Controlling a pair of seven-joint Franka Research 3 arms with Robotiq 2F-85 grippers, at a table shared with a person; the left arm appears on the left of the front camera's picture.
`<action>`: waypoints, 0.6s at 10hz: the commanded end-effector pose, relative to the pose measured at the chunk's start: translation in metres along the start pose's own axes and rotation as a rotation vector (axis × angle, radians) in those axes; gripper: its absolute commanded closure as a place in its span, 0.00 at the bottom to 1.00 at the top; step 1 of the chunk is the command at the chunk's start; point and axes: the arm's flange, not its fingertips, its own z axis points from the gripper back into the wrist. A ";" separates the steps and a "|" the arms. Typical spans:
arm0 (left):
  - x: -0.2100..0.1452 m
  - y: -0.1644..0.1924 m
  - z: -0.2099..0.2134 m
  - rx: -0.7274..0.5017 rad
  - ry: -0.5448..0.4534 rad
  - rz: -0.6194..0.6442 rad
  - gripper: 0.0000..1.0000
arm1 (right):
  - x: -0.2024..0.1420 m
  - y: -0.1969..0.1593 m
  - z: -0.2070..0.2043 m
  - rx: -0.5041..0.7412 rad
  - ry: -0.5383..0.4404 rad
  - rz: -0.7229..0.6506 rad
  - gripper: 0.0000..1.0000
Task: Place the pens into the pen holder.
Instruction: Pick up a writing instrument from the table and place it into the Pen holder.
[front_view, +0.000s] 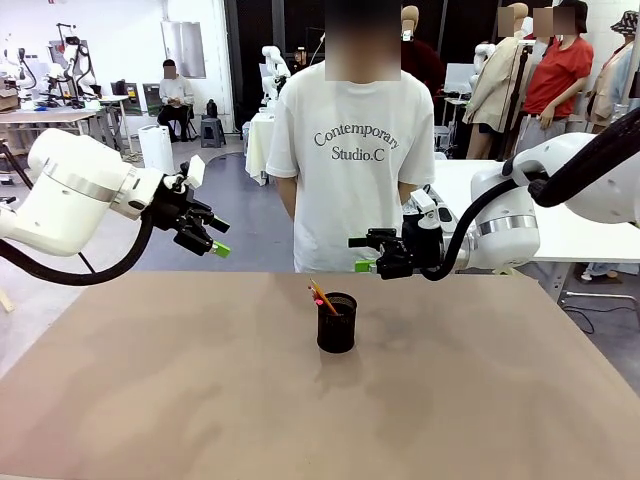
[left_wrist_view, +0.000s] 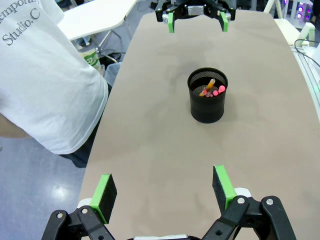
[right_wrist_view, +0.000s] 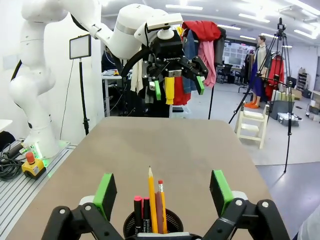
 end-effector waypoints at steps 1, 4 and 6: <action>0.001 0.001 0.001 0.000 0.005 -0.007 0.00 | 0.000 0.000 0.000 -0.001 0.000 0.001 0.00; 0.001 0.001 0.001 0.000 0.005 -0.007 0.00 | -0.002 0.000 0.000 -0.001 0.001 -0.003 0.00; 0.001 0.001 0.001 0.000 0.005 -0.007 0.00 | 0.025 0.018 0.027 0.023 0.050 -0.034 0.00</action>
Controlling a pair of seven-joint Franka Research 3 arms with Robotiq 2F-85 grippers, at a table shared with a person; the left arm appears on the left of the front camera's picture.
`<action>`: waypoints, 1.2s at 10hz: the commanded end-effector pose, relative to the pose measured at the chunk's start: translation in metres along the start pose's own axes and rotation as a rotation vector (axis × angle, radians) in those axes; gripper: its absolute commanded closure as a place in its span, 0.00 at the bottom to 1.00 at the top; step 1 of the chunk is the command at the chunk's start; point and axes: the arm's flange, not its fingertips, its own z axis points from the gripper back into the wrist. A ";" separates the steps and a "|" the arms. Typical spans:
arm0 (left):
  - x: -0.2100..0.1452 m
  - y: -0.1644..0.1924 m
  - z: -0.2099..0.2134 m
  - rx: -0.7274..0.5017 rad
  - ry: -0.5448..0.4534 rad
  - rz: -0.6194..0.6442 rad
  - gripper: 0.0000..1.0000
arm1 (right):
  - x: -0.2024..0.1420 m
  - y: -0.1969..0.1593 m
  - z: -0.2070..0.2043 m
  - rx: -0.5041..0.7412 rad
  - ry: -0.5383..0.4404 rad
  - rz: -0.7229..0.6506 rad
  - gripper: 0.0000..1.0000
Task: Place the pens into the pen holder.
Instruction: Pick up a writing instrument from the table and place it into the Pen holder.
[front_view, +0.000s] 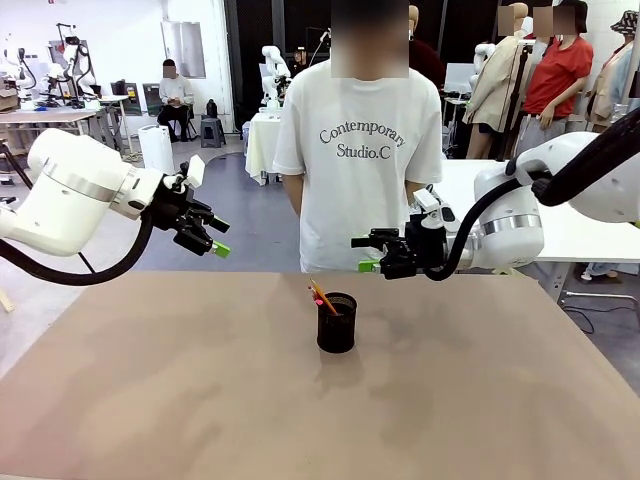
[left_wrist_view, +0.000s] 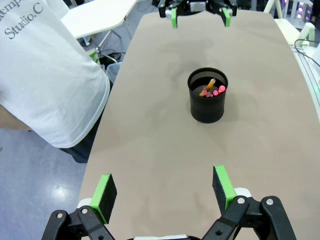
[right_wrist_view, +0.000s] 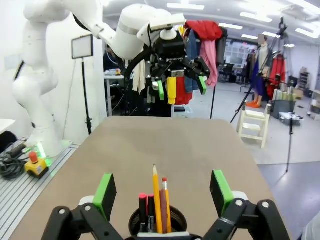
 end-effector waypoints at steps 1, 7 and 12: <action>0.001 0.001 0.001 0.000 0.005 -0.007 0.00 | 0.025 0.022 0.023 0.013 0.099 -0.041 0.00; 0.001 0.001 0.001 0.000 0.005 -0.007 0.00 | 0.077 0.034 0.102 -0.058 0.378 -0.047 0.00; 0.001 0.001 0.001 0.000 0.005 -0.007 0.00 | 0.099 0.022 0.166 -0.160 0.489 -0.057 0.00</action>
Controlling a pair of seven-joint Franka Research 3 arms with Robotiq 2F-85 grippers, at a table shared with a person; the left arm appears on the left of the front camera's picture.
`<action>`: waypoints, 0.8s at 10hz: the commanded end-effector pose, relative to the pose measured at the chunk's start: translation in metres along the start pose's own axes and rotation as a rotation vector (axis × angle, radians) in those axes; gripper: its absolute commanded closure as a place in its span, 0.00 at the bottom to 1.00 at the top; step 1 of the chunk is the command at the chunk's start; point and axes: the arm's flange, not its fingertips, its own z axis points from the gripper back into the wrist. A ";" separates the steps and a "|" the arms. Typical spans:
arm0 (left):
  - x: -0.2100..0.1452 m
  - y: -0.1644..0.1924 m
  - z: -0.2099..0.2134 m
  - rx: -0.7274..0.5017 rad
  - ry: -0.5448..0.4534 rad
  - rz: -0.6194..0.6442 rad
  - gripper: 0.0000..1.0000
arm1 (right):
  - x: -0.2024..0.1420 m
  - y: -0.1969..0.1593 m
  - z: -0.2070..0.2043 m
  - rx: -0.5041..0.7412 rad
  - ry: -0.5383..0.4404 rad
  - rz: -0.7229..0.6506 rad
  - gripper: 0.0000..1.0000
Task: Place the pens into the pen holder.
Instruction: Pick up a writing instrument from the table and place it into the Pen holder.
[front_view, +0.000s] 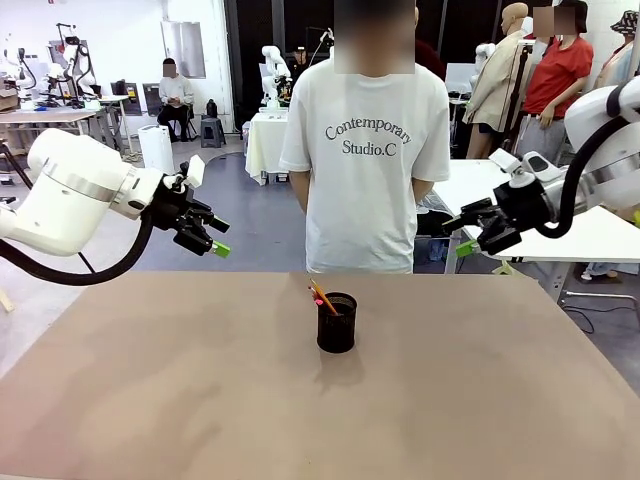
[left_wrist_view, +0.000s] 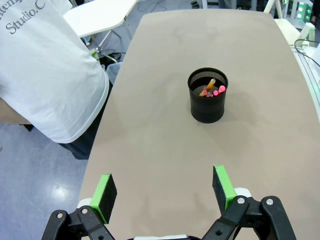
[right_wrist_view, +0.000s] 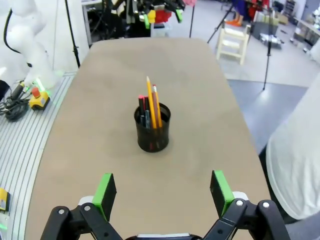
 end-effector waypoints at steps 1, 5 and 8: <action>0.001 0.001 0.001 0.000 0.005 -0.007 0.00 | 0.002 -0.015 0.014 -0.045 0.067 -0.038 0.00; 0.001 0.001 0.001 0.000 0.005 -0.007 0.00 | -0.002 -0.032 0.028 -0.067 0.124 -0.058 0.00; 0.001 0.001 0.001 0.000 0.005 -0.007 0.00 | -0.007 -0.023 0.028 -0.071 0.084 -0.029 0.00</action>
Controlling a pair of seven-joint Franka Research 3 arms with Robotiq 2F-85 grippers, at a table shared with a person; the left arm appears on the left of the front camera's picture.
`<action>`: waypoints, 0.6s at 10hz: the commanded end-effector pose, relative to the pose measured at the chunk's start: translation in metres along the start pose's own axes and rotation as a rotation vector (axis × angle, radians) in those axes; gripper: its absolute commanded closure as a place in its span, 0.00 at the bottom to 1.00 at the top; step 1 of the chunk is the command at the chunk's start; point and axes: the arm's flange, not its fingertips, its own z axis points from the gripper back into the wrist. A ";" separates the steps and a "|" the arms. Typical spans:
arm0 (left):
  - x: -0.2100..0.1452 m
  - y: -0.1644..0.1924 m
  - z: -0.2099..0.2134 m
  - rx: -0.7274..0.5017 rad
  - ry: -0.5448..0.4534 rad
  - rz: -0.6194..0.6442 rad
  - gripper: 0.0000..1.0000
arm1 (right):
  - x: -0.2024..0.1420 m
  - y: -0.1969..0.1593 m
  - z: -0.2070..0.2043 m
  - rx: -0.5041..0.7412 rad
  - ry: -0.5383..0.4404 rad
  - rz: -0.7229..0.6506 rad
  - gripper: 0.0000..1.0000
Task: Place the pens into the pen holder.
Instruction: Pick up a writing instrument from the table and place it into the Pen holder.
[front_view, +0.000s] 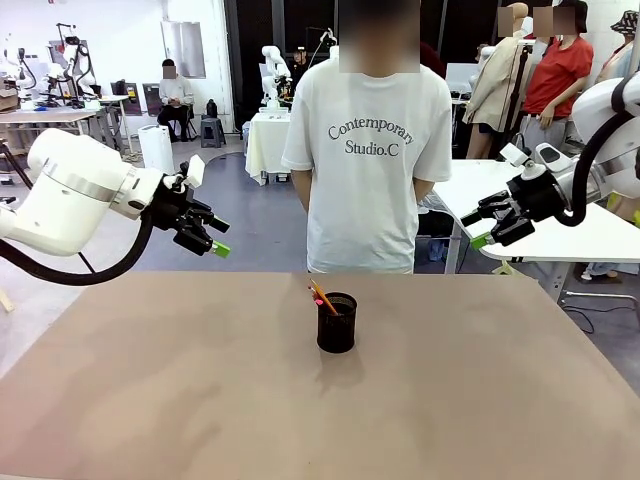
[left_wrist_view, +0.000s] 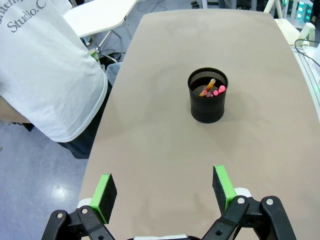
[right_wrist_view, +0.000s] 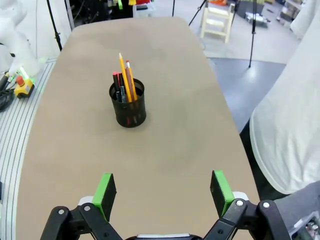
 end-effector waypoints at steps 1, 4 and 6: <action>0.001 0.001 0.001 0.000 0.005 -0.007 0.00 | 0.001 0.003 0.001 -0.004 -0.011 -0.004 0.00; 0.001 0.001 0.001 0.000 0.005 -0.007 0.00 | 0.001 0.003 0.001 -0.004 -0.011 -0.004 0.00; 0.001 0.001 0.001 0.000 0.005 -0.007 0.00 | 0.001 0.003 0.001 -0.004 -0.011 -0.004 0.00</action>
